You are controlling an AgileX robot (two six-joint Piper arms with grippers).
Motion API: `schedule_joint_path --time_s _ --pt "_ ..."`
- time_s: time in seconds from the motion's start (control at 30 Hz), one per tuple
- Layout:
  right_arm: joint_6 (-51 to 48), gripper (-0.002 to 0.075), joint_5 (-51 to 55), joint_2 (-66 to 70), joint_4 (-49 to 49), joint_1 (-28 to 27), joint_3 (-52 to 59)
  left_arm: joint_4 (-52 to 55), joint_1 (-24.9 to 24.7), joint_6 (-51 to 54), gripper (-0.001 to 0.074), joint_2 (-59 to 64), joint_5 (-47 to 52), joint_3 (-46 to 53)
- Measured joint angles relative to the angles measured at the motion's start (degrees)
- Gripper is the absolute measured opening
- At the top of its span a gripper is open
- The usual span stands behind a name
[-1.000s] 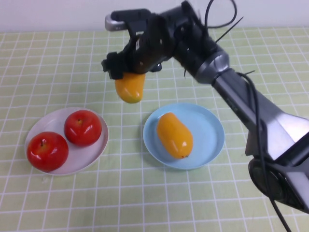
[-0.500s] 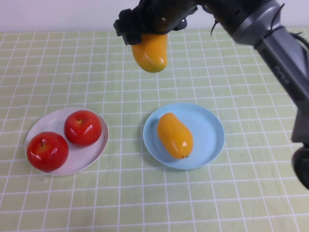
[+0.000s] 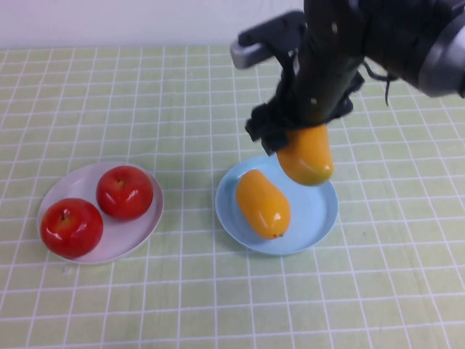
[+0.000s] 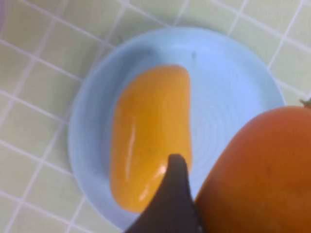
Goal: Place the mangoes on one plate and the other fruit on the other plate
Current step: Put another type of fruit in the right plate
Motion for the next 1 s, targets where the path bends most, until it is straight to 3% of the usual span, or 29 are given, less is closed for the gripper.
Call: schedule_joint_path --time_s 0.2,0.47,0.73,1.0 --pt "0.00 0.0551 -8.66 1.70 0.41 -2.89 9.83 0.00 0.00 0.00 0.0004 0.00 0.00 0.00" --pt "-1.03 0.0551 -11.43 6.84 1.03 -4.84 10.86 0.00 0.00 0.00 0.0004 0.00 0.00 0.00" --pt "-1.79 0.0680 -11.30 7.26 2.99 -4.84 10.86 0.00 0.00 0.00 0.0004 0.00 0.00 0.00" --pt "-1.79 0.0688 -6.32 1.49 3.21 -4.53 10.99 0.00 0.00 0.00 0.0004 0.00 0.00 0.00"
